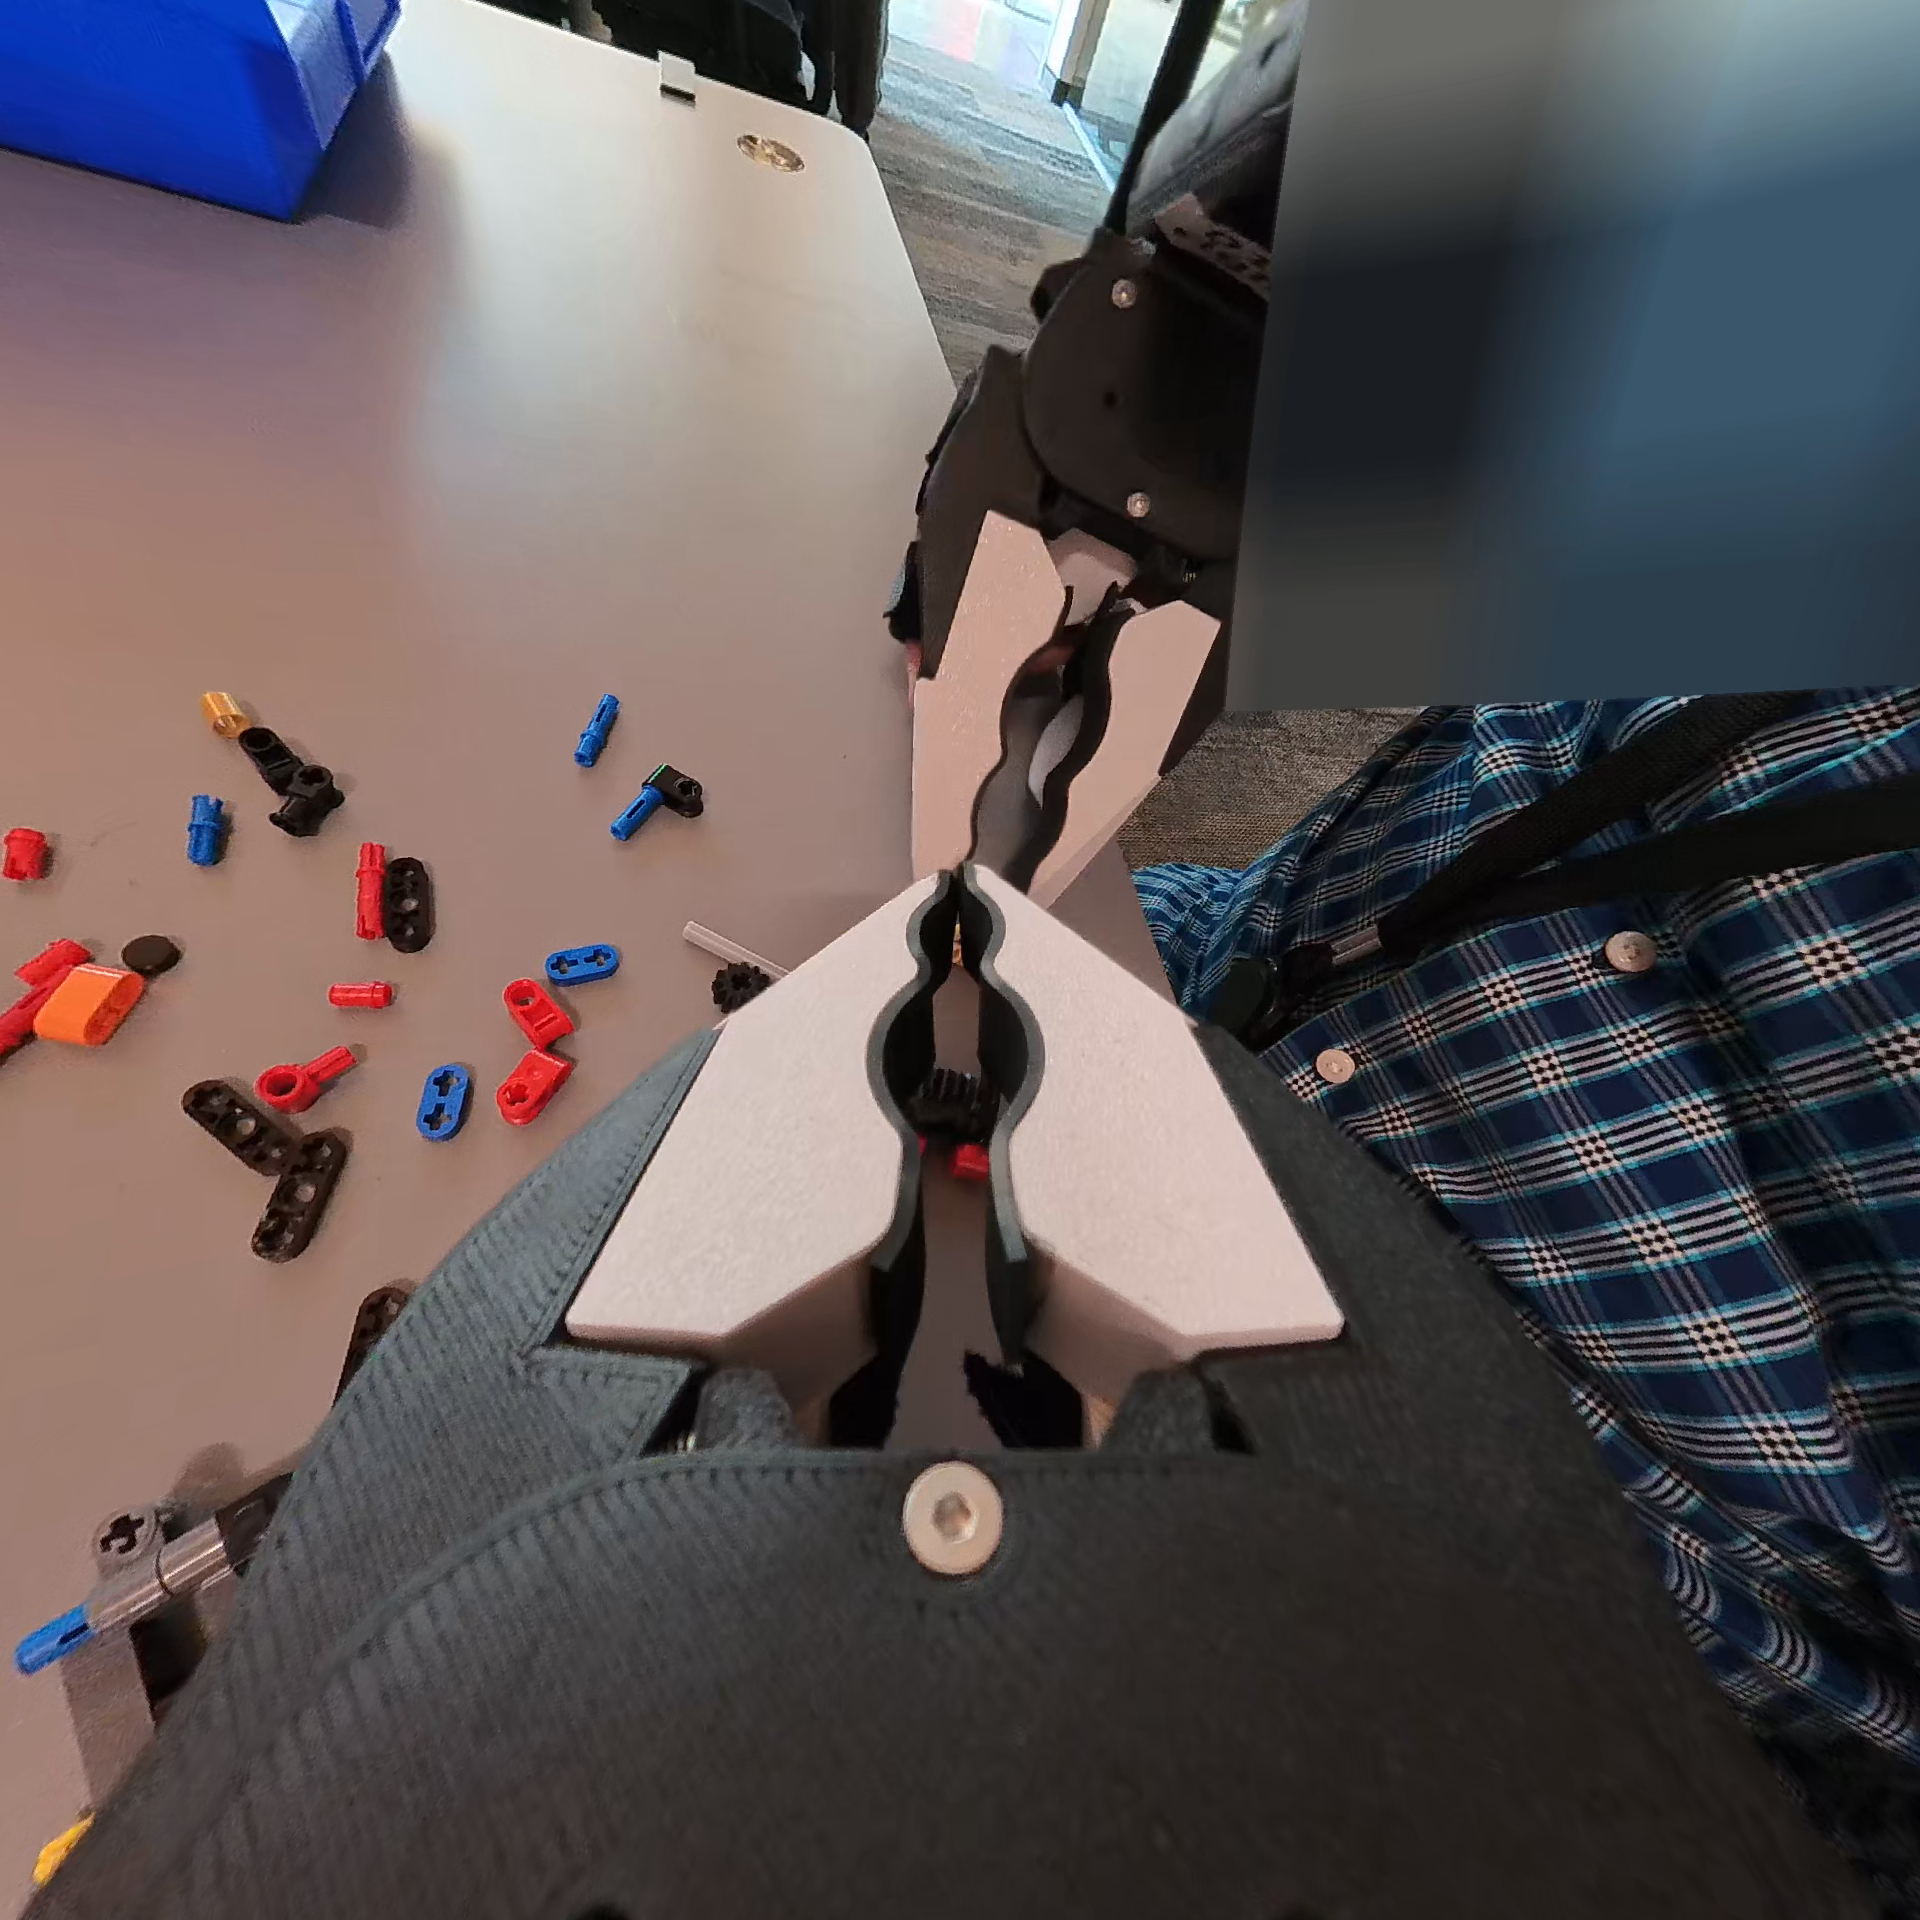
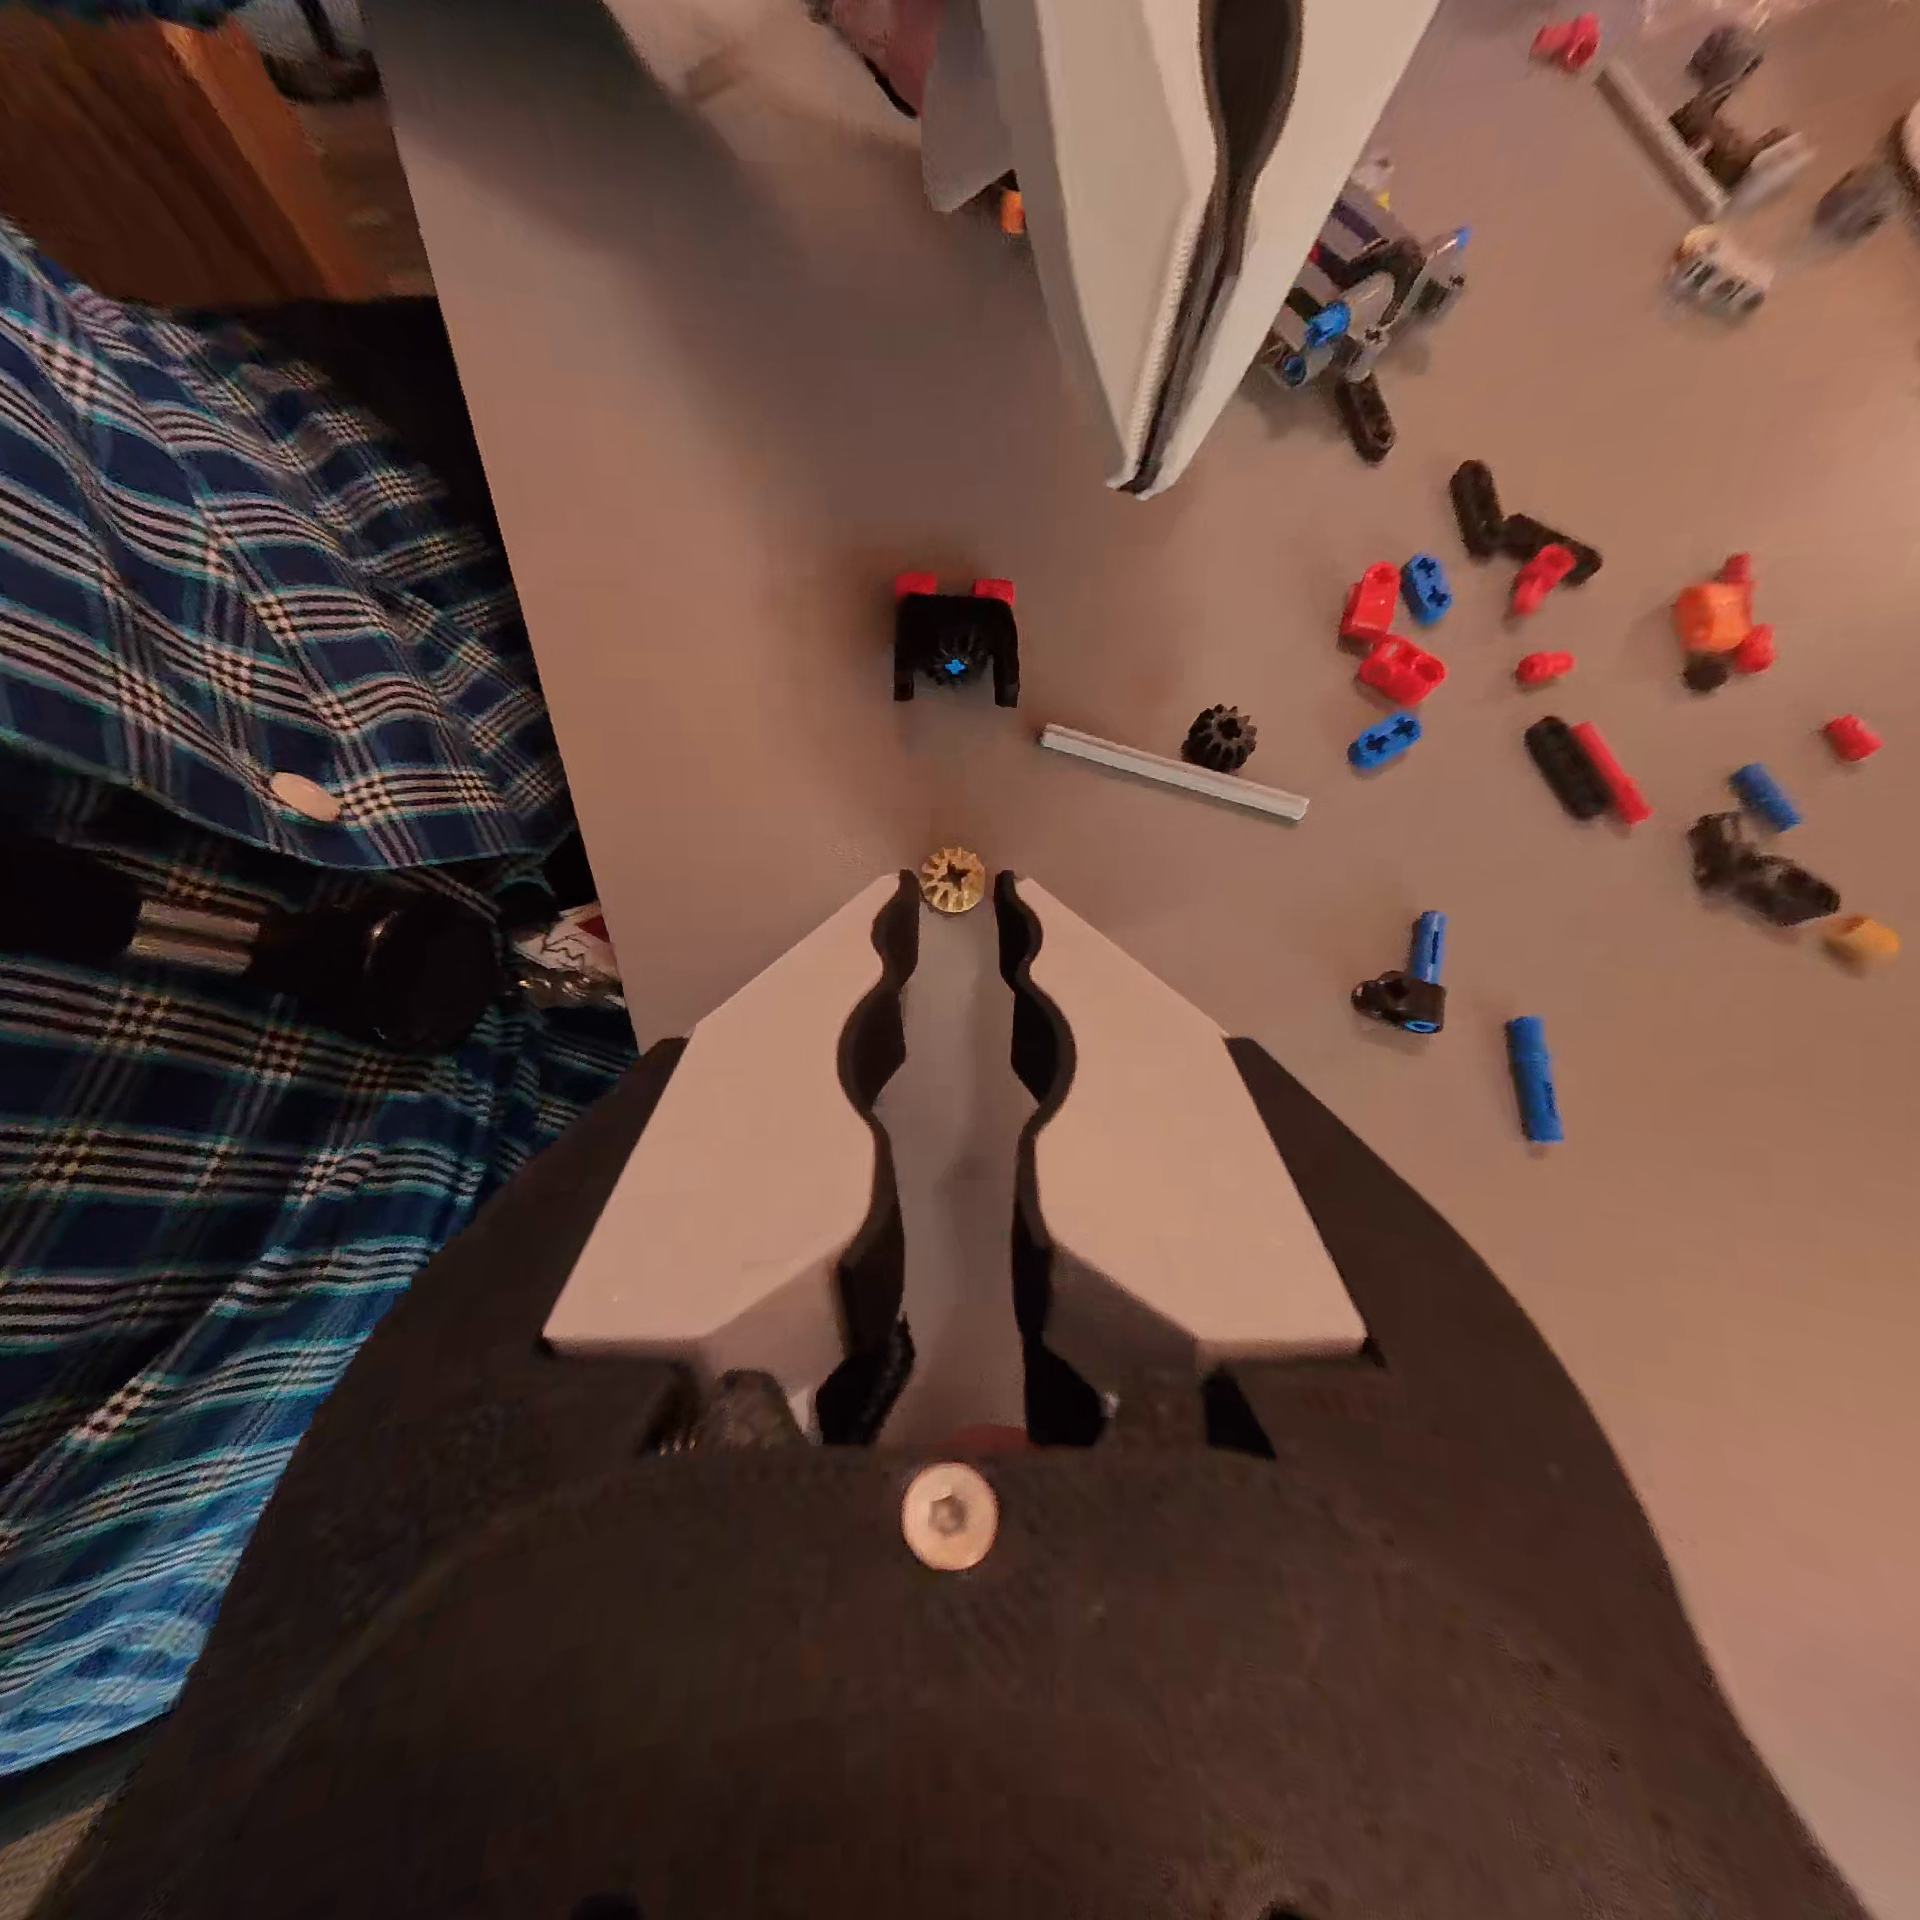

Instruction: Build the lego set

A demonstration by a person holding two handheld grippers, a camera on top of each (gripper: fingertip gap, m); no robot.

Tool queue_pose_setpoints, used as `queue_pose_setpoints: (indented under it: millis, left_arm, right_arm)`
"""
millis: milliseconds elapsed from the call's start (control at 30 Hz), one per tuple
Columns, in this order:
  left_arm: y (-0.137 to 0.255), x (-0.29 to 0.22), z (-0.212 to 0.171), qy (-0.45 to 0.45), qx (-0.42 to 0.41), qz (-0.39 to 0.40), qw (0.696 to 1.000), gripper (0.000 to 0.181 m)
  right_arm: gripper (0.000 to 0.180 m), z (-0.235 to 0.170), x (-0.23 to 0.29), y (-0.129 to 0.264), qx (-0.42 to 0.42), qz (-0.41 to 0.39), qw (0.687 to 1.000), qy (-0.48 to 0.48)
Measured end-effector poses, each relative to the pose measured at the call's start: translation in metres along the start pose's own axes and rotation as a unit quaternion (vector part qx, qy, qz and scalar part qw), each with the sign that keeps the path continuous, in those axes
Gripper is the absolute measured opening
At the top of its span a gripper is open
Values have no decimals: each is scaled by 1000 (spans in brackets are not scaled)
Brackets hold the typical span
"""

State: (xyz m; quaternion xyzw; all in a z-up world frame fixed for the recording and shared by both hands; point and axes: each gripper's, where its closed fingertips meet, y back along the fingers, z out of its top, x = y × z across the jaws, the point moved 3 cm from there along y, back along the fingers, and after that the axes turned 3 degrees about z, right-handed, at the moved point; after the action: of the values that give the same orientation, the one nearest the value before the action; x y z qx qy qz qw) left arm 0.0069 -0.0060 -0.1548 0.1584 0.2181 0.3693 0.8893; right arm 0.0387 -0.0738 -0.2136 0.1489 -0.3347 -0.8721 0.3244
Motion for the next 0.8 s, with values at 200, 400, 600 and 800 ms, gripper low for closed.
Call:
queue_pose_setpoints:
  millis: [200,400,600,800]
  left_arm:
    - [-1,4,-4,0,14,15,1000,2]
    - [-11,4,-9,4,41,26,999,13]
    - [-13,4,-10,-3,51,31,998,14]
    - [-15,-3,-5,13,38,1,999,10]
  right_arm:
    - [7,1,-3,0,0,6,1000,-10]
    - [7,14,-11,8,-31,-72,996,53]
    - [7,29,-15,19,-62,-117,987,94]
    - [7,44,-12,26,-68,-163,970,164]
